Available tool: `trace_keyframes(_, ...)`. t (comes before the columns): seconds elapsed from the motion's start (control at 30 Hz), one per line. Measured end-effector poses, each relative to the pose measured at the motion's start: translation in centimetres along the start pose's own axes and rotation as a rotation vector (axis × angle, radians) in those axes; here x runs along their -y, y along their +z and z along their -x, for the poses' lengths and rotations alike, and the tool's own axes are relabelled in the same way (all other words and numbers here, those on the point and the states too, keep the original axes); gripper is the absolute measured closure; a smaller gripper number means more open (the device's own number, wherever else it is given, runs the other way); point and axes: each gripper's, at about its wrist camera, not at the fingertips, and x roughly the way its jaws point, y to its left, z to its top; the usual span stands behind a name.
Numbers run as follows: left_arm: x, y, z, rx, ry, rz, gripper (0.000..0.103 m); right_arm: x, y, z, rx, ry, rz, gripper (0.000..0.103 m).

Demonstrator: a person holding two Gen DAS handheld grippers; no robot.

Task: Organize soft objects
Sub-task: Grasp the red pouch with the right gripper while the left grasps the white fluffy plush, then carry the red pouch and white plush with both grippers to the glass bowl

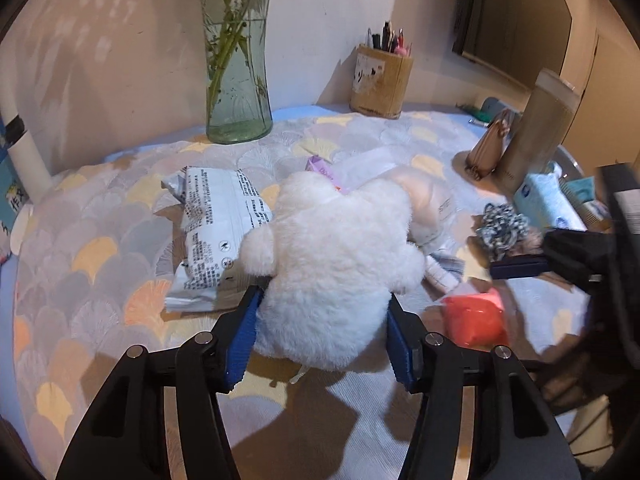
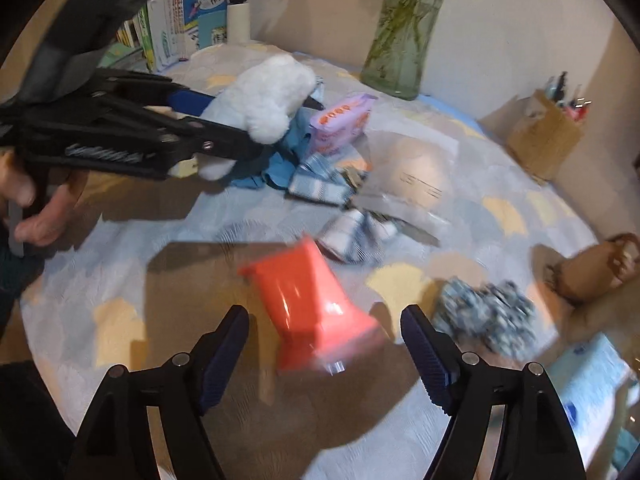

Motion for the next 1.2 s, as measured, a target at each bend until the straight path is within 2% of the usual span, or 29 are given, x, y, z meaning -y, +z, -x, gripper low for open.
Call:
trace_keyframes(0.07, -0.1, -0.2, 0.7, 0.006, -0.005, 0.009, 0.048, 0.1, 0.4, -1.0, -0.005, 0.031, -0.007, 0.026)
trace_keyframes(0.1, 0.0, -0.3, 0.9, 0.008, -0.002, 0.01, 0.048, 0.0, 0.5, -1.3, -0.002, 0.045, -0.015, 0.033)
trace_keyframes(0.13, 0.0, -0.3, 1.1, 0.009, -0.002, 0.012, 0.048, 0.1, 0.5, -1.3, 0.018, 0.075, -0.031, 0.048)
trace_keyframes(0.2, 0.1, -0.5, 1.4, 0.011, -0.017, 0.019, 0.048, 0.0, 0.4, -0.9, 0.043, 0.111, -0.061, 0.064)
trace_keyframes(0.37, 2.1, 0.0, 2.2, 0.03, -0.067, 0.008, 0.05, -1.4, -0.8, 1.0, 0.106, 0.083, -0.119, 0.065)
trace_keyframes(0.57, 6.7, 1.9, 3.4, 0.068, -0.125, -0.041, 0.05, -0.3, -2.2, 6.6, 0.204, 0.04, -0.298, 0.065)
trace_keyframes(0.73, 12.0, 4.3, 3.4, 0.078, -0.206, -0.086, 0.05, 4.0, -4.0, 11.5, 0.245, -0.033, -0.491, 0.065)
trace_keyframes(0.87, 17.6, 6.0, 2.4, 0.035, -0.268, -0.17, 0.05, 8.6, -6.6, 15.5, 0.302, -0.09, -0.628, 0.065)
trace_keyframes(1.03, 25.0, 8.3, 1.5, 0.018, -0.357, -0.26, 0.05, 14.4, -10.2, 18.7, 0.326, -0.165, -0.762, 0.065)
trace_keyframes(1.2, 30.9, 10.6, -0.5, 0.027, -0.373, -0.307, 0.05, 20.8, -13.9, 21.3, 0.371, -0.18, -0.919, 0.065)
